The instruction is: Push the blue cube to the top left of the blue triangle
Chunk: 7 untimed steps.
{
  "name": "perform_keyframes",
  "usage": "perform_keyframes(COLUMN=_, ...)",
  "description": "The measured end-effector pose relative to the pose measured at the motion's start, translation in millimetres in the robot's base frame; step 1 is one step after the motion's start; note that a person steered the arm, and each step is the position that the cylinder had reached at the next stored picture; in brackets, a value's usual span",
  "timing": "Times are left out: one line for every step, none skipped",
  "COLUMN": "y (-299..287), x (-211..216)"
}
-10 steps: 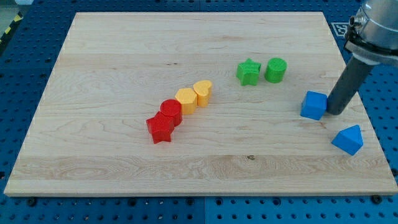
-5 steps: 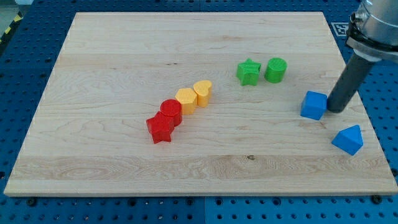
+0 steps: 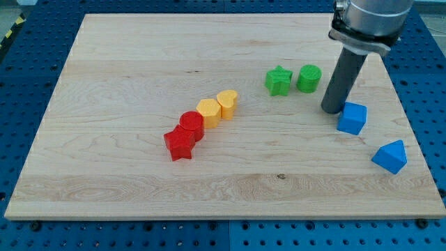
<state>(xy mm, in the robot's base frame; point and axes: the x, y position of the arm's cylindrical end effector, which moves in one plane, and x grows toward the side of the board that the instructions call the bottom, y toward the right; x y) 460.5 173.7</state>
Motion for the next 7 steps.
perform_keyframes(y=0.0, x=35.6)
perform_keyframes(y=-0.2, x=45.9)
perform_keyframes(y=-2.4, x=14.6)
perform_keyframes(y=-0.5, x=-14.1)
perform_keyframes(y=30.9, x=-17.8)
perform_keyframes(y=46.8, x=-0.3)
perform_keyframes(y=50.4, x=27.8)
